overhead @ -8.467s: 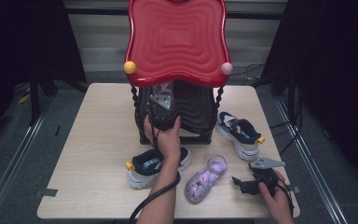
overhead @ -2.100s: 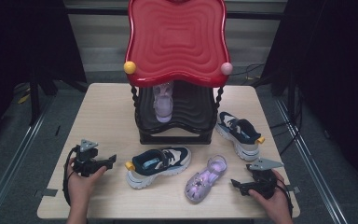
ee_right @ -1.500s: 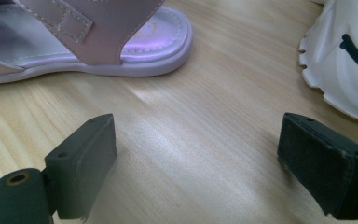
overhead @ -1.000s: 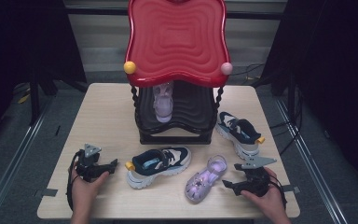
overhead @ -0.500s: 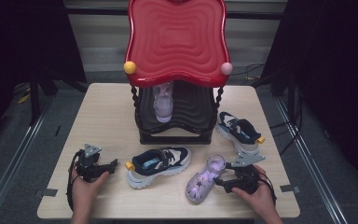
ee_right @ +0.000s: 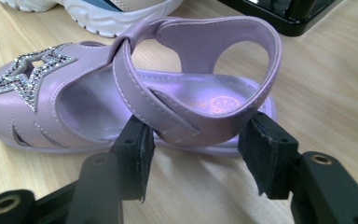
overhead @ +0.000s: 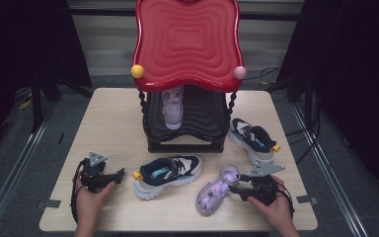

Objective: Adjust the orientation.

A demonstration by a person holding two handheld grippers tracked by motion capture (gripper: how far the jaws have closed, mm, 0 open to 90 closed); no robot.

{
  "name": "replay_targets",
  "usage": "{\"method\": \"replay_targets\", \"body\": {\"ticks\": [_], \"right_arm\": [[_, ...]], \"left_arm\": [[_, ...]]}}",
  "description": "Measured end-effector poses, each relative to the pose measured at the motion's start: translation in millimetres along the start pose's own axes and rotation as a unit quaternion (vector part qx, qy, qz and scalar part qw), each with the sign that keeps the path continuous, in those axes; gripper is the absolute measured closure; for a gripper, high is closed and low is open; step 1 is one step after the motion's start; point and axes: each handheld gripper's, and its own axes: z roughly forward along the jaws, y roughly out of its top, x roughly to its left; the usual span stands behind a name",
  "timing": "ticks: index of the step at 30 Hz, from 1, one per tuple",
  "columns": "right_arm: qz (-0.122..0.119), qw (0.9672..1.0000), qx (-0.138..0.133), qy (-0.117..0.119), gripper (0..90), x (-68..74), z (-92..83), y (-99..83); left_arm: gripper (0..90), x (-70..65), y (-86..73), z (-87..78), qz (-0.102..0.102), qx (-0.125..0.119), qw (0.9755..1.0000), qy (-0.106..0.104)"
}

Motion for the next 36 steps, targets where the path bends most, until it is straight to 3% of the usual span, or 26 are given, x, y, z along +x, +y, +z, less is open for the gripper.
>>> {"method": "replay_targets", "body": {"ticks": [13,17,18,23,28,32,34,36], "right_arm": [[0.012,0.9999,0.004,0.009,53.3,3.8,-11.8,-12.1],[0.047,0.9977,-0.005,0.048,48.8,1.1,-22.2,-21.2],[0.050,0.9975,-0.008,0.049,45.8,1.0,-25.8,-24.9],[0.042,0.9988,-0.022,0.006,27.5,-6.5,-36.5,-30.6],[0.023,0.9997,-0.011,0.002,20.5,-16.8,-25.9,-24.9],[0.011,0.9999,-0.003,0.008,18.4,-19.4,-14.4,-17.0],[0.010,0.9998,-0.001,0.020,18.2,-21.0,-11.3,-15.8],[0.004,0.9989,0.007,0.046,19.1,-20.8,-7.7,-15.2]], "left_arm": [[17.7,0.1,0.0,0.0,0.001,0.001,1.0000,0.000],[17.7,0.0,0.0,0.0,0.000,0.000,1.0000,0.000],[17.7,0.0,0.0,0.0,0.000,0.000,1.0000,0.000],[17.7,-0.1,0.0,0.0,0.000,0.000,1.0000,0.000],[17.7,0.0,0.0,0.0,0.000,0.000,1.0000,0.000],[17.7,0.0,0.0,0.1,0.000,0.000,1.0000,0.000],[17.7,0.0,0.0,0.0,0.000,0.000,1.0000,0.000],[17.7,0.0,0.0,0.0,0.000,0.000,1.0000,0.000]]}}
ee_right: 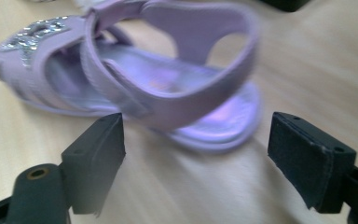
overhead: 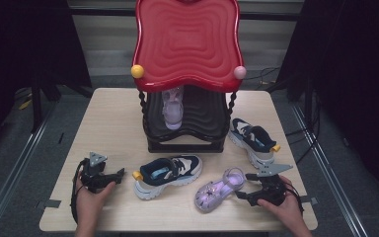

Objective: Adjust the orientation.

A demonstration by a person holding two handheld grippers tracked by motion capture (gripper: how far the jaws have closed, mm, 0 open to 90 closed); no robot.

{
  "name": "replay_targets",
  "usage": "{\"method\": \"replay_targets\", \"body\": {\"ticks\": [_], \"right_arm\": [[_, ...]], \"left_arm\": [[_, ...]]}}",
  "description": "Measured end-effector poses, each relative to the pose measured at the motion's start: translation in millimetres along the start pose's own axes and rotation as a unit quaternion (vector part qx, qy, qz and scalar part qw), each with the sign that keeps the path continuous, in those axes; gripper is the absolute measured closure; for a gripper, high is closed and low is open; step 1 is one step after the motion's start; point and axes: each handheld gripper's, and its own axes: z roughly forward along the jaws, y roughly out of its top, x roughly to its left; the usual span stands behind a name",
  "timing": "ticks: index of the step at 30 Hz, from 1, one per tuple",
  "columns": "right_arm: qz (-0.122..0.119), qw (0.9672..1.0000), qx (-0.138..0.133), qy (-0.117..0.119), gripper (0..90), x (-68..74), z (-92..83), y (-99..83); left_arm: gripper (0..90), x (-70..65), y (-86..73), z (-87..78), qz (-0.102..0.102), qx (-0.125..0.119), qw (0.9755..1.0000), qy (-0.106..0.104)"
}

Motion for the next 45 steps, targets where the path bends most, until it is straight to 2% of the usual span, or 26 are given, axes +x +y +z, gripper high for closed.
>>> {"method": "replay_targets", "body": {"ticks": [3,6,9,10,13,15,17,20,23,26,27,30,32,34,35,41,45], "right_arm": [[-0.013,0.9999,0.001,-0.002,17.5,6.4,2.4,1.3],[-0.001,0.9999,-0.011,-0.006,17.8,11.3,0.5,0.3],[0.013,0.9993,-0.031,0.015,26.7,16.7,-2.7,-2.5],[0.016,0.9991,-0.031,0.023,26.2,20.6,-2.5,-3.3],[0.002,0.9998,-0.016,0.009,28.0,30.5,-0.3,-4.6],[0.004,0.9999,-0.013,0.002,34.7,32.4,-1.0,-5.5],[0.012,0.9997,-0.020,-0.003,42.1,30.9,-3.7,-7.0],[0.029,0.9990,-0.034,0.001,44.6,26.2,-2.4,-9.1],[0.031,0.9987,-0.037,-0.016,44.3,26.1,1.2,-6.4],[0.037,0.9983,-0.040,-0.021,40.7,25.5,6.1,-2.4],[0.037,0.9982,-0.041,-0.024,43.2,25.5,6.8,-1.9],[0.037,0.9977,-0.040,-0.042,59.4,23.8,3.4,-2.3],[0.046,0.9976,-0.040,-0.033,61.4,21.8,2.2,-2.6],[0.036,0.9978,-0.032,-0.045,64.1,23.5,2.8,-2.0],[0.038,0.9977,-0.032,-0.046,65.4,23.6,2.6,-1.6],[0.041,0.9971,-0.030,-0.056,67.9,21.9,3.0,-1.0],[0.053,0.9953,-0.031,-0.076,68.2,16.8,-1.1,-0.8]], "left_arm": [[17.7,0.0,0.0,0.0,0.000,0.000,1.0000,0.000],[17.7,-0.1,0.0,0.0,0.000,0.000,1.0000,0.001],[17.9,-0.5,-0.1,-0.1,0.000,0.000,1.0000,0.002],[18.0,-0.5,-0.1,-0.2,0.001,0.000,1.0000,0.003],[18.1,-0.5,-0.2,-0.7,0.004,0.003,1.0000,0.003],[18.1,-1.2,-0.3,-0.4,0.001,0.000,1.0000,0.003],[18.1,-1.2,-0.3,-0.4,0.001,0.000,1.0000,0.003],[17.9,-1.1,-0.3,-0.3,0.000,0.000,1.0000,0.001],[17.7,-1.0,-0.3,-0.3,0.000,0.000,1.0000,0.000],[17.7,-0.9,-0.3,-0.3,0.000,0.000,1.0000,0.000],[17.7,-0.9,-0.3,-0.4,0.000,0.001,1.0000,0.000],[17.6,-0.9,-0.2,-0.3,0.000,0.001,1.0000,0.000],[17.6,-1.0,-0.2,-0.2,0.000,0.000,1.0000,-0.001],[17.6,-0.9,-0.2,-0.2,0.000,0.001,1.0000,-0.001],[17.6,-1.0,-0.2,-0.1,0.000,0.000,1.0000,-0.001],[17.6,-0.5,0.1,-0.2,0.003,0.003,1.0000,-0.001],[17.5,-0.5,0.4,0.3,0.002,0.001,1.0000,0.000]]}}
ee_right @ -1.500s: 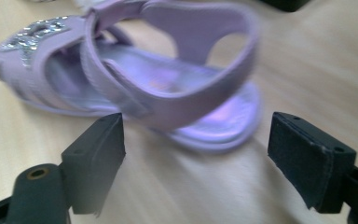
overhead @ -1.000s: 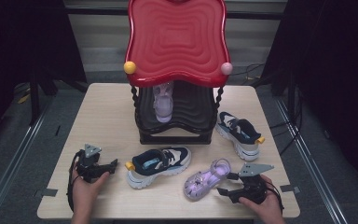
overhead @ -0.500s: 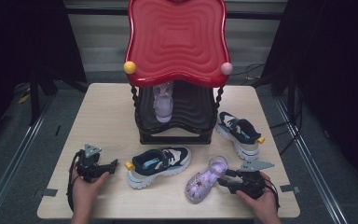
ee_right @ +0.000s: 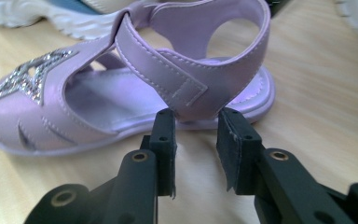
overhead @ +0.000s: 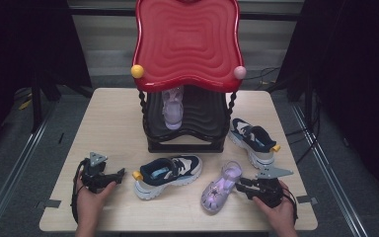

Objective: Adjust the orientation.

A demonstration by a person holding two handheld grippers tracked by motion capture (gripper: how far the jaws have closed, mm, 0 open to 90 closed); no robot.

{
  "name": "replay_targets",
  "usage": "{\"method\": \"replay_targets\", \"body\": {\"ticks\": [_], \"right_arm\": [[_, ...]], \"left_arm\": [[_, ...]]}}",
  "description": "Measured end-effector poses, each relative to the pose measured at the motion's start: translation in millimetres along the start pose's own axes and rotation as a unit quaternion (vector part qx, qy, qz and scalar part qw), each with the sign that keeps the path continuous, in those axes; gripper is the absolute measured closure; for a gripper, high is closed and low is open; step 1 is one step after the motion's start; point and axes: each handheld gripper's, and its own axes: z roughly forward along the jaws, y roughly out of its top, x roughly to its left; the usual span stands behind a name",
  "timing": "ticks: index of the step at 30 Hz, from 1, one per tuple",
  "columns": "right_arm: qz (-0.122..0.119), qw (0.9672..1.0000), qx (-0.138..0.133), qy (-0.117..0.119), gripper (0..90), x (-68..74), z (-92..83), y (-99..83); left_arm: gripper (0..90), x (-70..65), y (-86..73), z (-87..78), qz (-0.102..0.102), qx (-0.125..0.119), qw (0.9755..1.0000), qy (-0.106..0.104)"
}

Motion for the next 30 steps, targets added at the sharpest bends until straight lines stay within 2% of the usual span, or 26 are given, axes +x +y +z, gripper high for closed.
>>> {"method": "replay_targets", "body": {"ticks": [5,10,14,15,17,18,19,22,25,27,28,30], "right_arm": [[0.026,0.9991,-0.007,-0.031,68.3,-14.3,-9.0,-4.3],[0.009,0.9998,0.007,-0.017,67.7,-12.7,-15.9,-11.6],[0.017,0.9998,0.005,-0.002,70.5,-8.5,-21.7,-17.4],[0.028,0.9996,0.002,0.007,72.4,-6.8,-23.5,-18.8],[0.035,0.9990,0.001,0.029,71.8,-2.3,-23.8,-22.3],[0.022,0.9993,0.014,0.025,68.9,3.6,-23.8,-25.0],[0.016,0.9995,0.014,0.024,67.1,6.4,-24.2,-26.2],[0.019,0.9992,0.006,0.036,62.2,7.5,-27.3,-25.3],[0.015,0.9995,0.003,0.029,47.5,6.8,-27.1,-25.7],[0.008,0.9999,0.001,0.015,34.9,6.3,-27.2,-25.4],[0.002,1.0000,0.002,0.008,33.1,5.7,-27.2,-25.0],[0.003,0.9999,-0.002,0.009,30.3,3.3,-28.2,-25.3]], "left_arm": [[17.4,0.0,0.1,0.1,0.000,0.000,1.0000,0.000],[17.4,-0.3,0.1,0.3,-0.002,-0.001,1.0000,0.000],[17.5,-0.4,0.0,0.3,-0.001,-0.001,1.0000,0.001],[17.6,-0.4,0.0,0.3,-0.002,-0.002,1.0000,0.001],[17.6,-0.4,0.0,0.3,-0.002,-0.002,1.0000,0.001],[17.6,-0.4,0.0,0.3,-0.001,-0.001,1.0000,0.001],[17.6,-0.4,0.0,0.3,-0.002,-0.002,1.0000,0.001],[17.6,-0.5,0.0,0.3,-0.001,-0.002,1.0000,0.001],[17.6,-0.5,0.0,0.3,-0.002,-0.002,1.0000,0.001],[17.6,-0.5,0.0,0.3,-0.002,-0.002,1.0000,0.001],[17.7,-0.5,0.0,0.3,-0.002,-0.002,1.0000,0.001],[17.6,-0.2,0.0,0.1,0.000,0.000,1.0000,0.001]]}}
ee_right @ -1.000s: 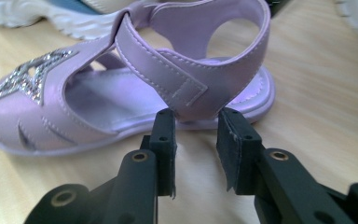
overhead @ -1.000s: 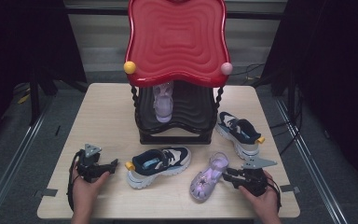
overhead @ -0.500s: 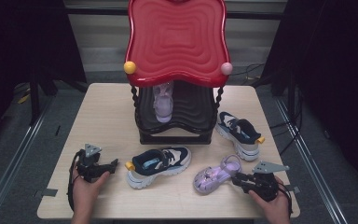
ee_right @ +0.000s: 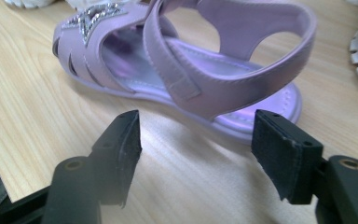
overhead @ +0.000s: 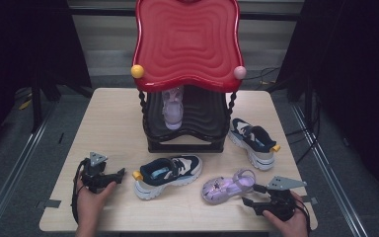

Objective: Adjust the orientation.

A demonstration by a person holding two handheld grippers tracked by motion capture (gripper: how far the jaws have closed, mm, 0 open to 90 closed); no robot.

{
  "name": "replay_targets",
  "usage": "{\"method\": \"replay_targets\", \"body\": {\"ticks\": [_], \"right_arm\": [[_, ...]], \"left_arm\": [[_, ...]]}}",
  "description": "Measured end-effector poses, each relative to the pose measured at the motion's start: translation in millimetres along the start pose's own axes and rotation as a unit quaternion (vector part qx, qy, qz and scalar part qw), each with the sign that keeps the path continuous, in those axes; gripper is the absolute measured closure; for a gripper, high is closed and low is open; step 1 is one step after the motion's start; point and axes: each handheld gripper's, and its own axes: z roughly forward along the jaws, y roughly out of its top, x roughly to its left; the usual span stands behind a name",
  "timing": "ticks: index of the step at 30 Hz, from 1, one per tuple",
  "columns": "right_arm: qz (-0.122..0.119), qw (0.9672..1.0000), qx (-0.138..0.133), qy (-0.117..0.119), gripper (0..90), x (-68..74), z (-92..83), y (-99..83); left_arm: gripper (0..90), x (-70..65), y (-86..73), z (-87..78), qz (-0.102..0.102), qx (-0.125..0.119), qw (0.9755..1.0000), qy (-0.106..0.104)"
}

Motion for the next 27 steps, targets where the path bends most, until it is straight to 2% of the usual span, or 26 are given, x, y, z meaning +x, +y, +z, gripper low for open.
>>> {"method": "replay_targets", "body": {"ticks": [3,7,9,15,18,22,27], "right_arm": [[-0.002,0.9999,-0.007,-0.015,25.4,-4.4,-1.8,1.1],[-0.010,0.9999,-0.003,0.002,21.9,-13.1,4.0,4.4],[-0.023,0.9997,0.001,-0.008,20.1,-15.6,9.6,6.7],[-0.016,0.9998,0.010,-0.002,17.0,-25.1,22.6,12.7],[-0.018,0.9998,0.001,0.008,15.8,-28.5,25.3,13.5],[-0.008,0.9999,0.001,0.012,16.4,-28.9,24.6,13.7],[-0.014,0.9999,0.005,0.003,18.9,-22.0,20.5,9.7]], "left_arm": [[17.6,-0.2,0.0,0.2,-0.002,-0.001,1.0000,0.000],[17.6,-0.2,0.0,0.2,-0.002,-0.001,1.0000,0.000],[17.6,-0.2,0.0,0.2,-0.002,-0.001,1.0000,0.000],[17.6,-0.1,0.0,0.2,-0.002,-0.001,1.0000,0.000],[17.5,-0.1,0.0,0.2,-0.002,-0.001,1.0000,0.000],[17.6,-0.1,0.0,0.2,-0.002,-0.001,1.0000,0.000],[17.5,-0.1,0.0,0.2,-0.002,-0.001,1.0000,0.000]]}}
